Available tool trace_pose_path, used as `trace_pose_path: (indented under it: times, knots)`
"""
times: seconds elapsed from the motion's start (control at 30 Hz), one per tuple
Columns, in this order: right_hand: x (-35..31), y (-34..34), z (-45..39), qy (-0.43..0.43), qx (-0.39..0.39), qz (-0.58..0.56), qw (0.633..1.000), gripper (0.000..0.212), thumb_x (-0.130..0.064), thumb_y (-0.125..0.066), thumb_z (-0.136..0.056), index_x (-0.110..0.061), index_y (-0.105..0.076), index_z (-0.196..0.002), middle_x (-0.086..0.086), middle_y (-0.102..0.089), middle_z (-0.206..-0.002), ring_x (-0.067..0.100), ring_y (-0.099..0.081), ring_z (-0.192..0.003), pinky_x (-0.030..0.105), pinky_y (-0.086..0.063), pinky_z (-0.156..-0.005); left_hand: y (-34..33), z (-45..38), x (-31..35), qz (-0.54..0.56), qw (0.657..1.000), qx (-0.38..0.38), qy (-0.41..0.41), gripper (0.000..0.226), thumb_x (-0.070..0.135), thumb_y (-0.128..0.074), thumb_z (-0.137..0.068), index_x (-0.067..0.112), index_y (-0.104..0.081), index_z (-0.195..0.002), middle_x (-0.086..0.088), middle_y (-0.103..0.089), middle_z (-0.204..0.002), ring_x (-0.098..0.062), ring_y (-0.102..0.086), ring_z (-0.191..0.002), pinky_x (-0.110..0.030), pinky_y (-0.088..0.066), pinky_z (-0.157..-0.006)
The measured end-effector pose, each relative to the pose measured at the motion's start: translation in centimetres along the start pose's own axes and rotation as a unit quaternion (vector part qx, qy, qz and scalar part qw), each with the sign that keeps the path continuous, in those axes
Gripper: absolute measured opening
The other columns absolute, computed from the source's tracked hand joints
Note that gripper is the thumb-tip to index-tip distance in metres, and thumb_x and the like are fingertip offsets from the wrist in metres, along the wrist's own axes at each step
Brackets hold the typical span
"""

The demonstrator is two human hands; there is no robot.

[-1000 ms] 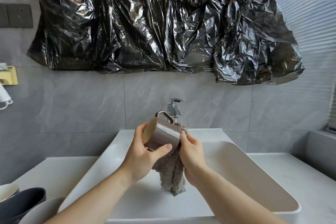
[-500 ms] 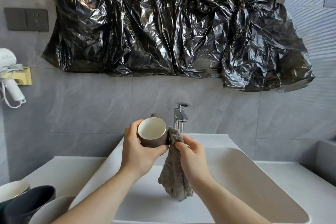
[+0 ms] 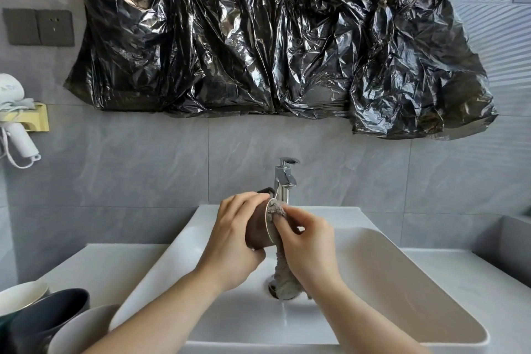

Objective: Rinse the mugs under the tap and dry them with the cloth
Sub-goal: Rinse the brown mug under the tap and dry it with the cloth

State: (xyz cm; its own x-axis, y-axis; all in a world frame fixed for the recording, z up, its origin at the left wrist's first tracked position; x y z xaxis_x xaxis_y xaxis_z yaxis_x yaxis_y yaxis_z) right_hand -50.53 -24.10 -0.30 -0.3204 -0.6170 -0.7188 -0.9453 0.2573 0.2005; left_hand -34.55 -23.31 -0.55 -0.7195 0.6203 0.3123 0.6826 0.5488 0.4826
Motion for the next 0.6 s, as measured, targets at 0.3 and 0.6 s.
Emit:
trace_pose_path:
  times: [0.3,0.6]
  knots:
    - [0.6,-0.7,0.2,-0.068,-0.189,-0.022,0.979,0.019,0.001,-0.041,-0.085,-0.005,-0.047,-0.068,-0.001,-0.046,-0.072,0.013,-0.041,-0.070,0.034,-0.036,-0.064,-0.4,0.4,0.1,-0.048,0.991,-0.080,-0.094,0.097,-0.007,-0.070,-0.057,0.025,-0.050,-0.146,0.013,-0.045,-0.146,-0.008,-0.031,-0.144,-0.015,-0.023,-0.120]
    - [1.3,1.6,1.2,0.027,-0.299,0.129,0.945,0.024,0.002,-0.055,-0.082,-0.011,-0.064,-0.101,-0.029,-0.051,-0.107,0.016,-0.039,-0.113,0.013,-0.031,-0.093,-0.2,0.1,0.0,-0.042,0.998,-0.041,-0.029,0.093,-0.012,-0.072,-0.055,0.023,-0.057,-0.140,0.016,-0.049,-0.138,-0.007,-0.038,-0.134,-0.008,-0.023,-0.114]
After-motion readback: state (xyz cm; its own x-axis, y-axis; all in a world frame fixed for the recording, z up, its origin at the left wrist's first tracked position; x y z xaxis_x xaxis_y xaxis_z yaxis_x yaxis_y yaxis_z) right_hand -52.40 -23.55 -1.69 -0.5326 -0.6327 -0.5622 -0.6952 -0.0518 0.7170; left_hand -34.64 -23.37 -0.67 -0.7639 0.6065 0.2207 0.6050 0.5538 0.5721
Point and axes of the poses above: each hand's wrist, its own z-axis away from the middle knuckle, its own y-axis out of the back of the hand, x = y × z, the point moved 1 cm from there along -z, towards the middle knuckle
